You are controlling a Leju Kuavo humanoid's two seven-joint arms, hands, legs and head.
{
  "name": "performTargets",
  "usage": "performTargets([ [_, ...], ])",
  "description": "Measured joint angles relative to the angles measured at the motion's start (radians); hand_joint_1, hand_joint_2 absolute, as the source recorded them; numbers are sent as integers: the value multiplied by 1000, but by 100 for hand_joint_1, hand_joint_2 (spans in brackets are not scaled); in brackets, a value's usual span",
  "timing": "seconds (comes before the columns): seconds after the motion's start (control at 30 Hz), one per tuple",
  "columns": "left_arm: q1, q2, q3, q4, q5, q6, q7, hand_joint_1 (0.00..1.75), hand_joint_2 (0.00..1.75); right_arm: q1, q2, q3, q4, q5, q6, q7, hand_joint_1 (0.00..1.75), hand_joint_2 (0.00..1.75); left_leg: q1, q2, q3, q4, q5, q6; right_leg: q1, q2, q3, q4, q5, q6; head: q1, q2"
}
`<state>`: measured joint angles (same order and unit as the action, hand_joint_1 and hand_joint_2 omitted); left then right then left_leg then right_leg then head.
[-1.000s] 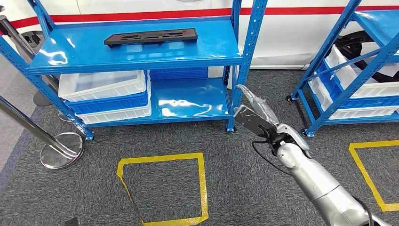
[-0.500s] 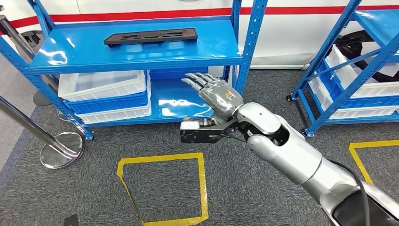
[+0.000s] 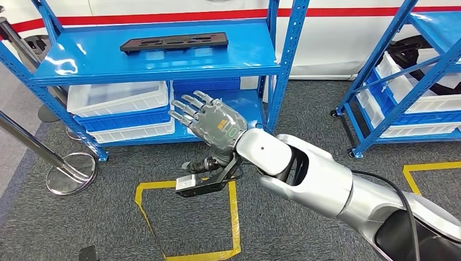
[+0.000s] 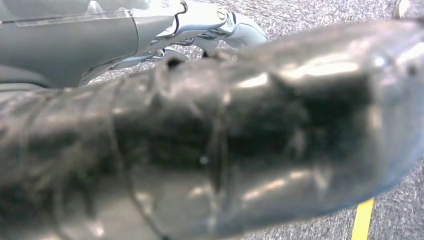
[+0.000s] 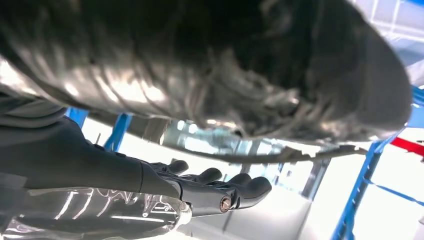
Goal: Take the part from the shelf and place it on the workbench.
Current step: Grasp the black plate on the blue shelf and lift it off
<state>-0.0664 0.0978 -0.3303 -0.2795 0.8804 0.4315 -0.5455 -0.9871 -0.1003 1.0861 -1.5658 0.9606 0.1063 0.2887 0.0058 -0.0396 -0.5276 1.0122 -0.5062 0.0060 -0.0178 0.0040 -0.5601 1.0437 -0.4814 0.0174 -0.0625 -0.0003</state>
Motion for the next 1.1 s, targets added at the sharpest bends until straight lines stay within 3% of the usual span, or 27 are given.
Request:
performTargets([
  [0.03, -1, 0, -4, 1, -1, 0, 2, 0, 0, -1, 2, 7, -4, 30, 0, 3, 0, 0, 0, 0, 0, 0, 0, 0, 0, 0, 0, 0, 0, 0, 0, 0],
  [0.17, -1, 0, -12, 2, -1, 1, 8, 0, 0, -2, 4, 27, -10, 109, -6, 11, 0, 175, 0, 0, 0, 0, 0, 0, 0, 0, 0, 0, 0, 0, 0, 0],
  [0.4, -1, 0, -36, 6, -10, 2, 17, 0, 0, 7, 4, 56, -15, 267, -58, 33, 0, 175, 0, 0, 0, 0, 0, 0, 0, 0, 0, 0, 0, 0, 0, 0],
  [0.57, -1, 0, -46, 7, 5, -38, 37, 0, 0, 20, 3, 62, -15, 314, -22, 37, 0, 175, -1, 0, -1, 3, 0, 1, -2, 0, 0, -1, 1, 1, 0, 0],
  [0.73, -2, 2, -52, 10, 8, -51, 44, 0, 0, 24, 4, 64, -17, 294, 12, 34, 0, 175, 2, 3, 4, -10, 10, 14, -4, 1, 2, -10, 6, 10, 1, 0],
  [0.8, -3, 1, -55, 11, 10, -50, 45, 0, 0, 25, 3, 63, -19, 246, 14, 33, 0, 175, 10, 7, 17, -36, 23, 23, -1, 0, -17, 27, -15, 14, 4, 0],
  [0.9, -4, 0, -57, 11, 17, -49, 48, 0, 0, 34, 3, 61, -20, 119, 24, 27, 0, 44, 14, 9, 21, -44, 26, 26, -4, 0, -121, 205, -79, 22, 8, 0],
  [0.93, -4, 0, -57, 11, 19, -49, 49, 0, 0, 39, 3, 61, -19, 90, 26, 26, 0, 0, 16, 8, 21, -43, 24, 24, -6, 0, -150, 245, -80, 25, 8, 0],
  [0.97, -3, 0, -57, 12, 19, -48, 49, 0, 0, 43, 3, 60, -19, 72, 27, 26, 0, 0, 19, 6, 23, -42, 21, 20, -9, 0, -163, 249, -60, 27, 8, 0],
  [1.0, -3, 0, -57, 12, 19, -46, 50, 0, 0, 44, 3, 60, -19, 57, 31, 26, 0, 0, 22, 4, 25, -39, 16, 15, -11, 0, -156, 214, -23, 30, 8, 0],
  [1.07, -4, 0, -57, 12, 19, -41, 51, 0, 0, 43, 3, 60, -18, 11, 55, 28, 0, 0, 29, -1, 29, -26, -1, -2, -15, 4, -112, 93, 54, 35, 10, 0],
  [1.1, -5, 1, -57, 13, 20, -37, 51, 0, 0, 39, 3, 61, -18, -24, 76, 28, 0, 0, 30, -3, 26, -17, -8, -11, -14, 8, -94, 46, 70, 31, 12, 0],
])
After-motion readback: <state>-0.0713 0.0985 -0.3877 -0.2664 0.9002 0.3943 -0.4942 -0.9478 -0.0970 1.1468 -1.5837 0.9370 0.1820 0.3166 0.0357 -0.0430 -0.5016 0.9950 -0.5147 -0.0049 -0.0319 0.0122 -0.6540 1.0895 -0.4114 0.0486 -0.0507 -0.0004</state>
